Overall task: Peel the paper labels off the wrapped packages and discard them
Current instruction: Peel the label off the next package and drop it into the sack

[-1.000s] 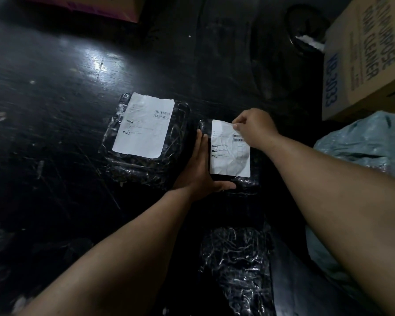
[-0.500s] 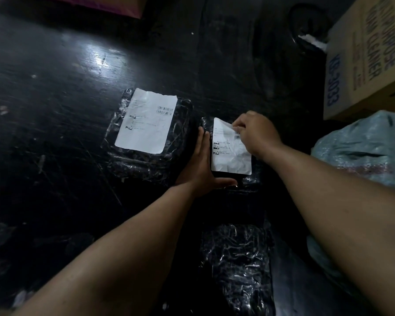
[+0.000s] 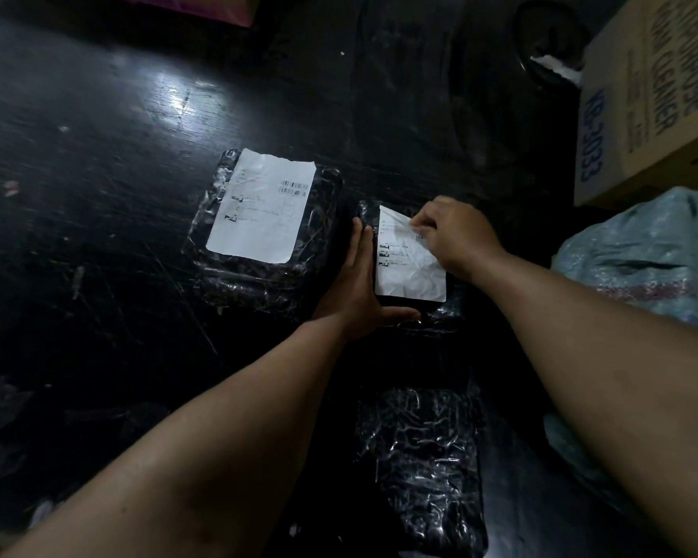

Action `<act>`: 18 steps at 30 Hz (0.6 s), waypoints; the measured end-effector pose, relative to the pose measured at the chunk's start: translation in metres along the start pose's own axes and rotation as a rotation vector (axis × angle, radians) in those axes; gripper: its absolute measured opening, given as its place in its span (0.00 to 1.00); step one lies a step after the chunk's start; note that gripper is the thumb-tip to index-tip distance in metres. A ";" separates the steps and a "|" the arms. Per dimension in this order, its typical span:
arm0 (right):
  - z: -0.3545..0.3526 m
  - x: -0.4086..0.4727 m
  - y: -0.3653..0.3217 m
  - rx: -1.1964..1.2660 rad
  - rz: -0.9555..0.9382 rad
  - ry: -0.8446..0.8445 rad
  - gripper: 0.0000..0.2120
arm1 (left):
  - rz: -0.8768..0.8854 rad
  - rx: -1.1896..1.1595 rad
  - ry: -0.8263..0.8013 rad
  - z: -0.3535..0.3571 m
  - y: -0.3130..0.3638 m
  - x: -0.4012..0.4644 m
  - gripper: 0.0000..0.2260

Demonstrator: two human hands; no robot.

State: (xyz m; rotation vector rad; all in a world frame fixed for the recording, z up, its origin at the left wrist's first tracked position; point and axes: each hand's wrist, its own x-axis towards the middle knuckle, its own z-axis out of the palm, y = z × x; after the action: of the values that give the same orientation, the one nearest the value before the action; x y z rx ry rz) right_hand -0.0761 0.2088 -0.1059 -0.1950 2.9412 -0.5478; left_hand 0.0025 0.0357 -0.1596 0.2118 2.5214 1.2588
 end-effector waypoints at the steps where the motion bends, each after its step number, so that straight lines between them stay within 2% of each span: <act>1: 0.000 0.000 0.000 -0.003 -0.003 -0.003 0.07 | 0.001 -0.002 0.003 0.000 0.000 0.000 0.64; 18: 0.000 -0.013 -0.001 0.008 -0.028 -0.019 0.06 | -0.019 -0.024 0.002 0.002 0.000 0.000 0.64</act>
State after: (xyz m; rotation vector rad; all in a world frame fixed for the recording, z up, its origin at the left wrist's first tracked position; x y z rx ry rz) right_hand -0.0631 0.2100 -0.1041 -0.2388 2.9220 -0.5583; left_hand 0.0026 0.0371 -0.1605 0.1807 2.5029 1.2816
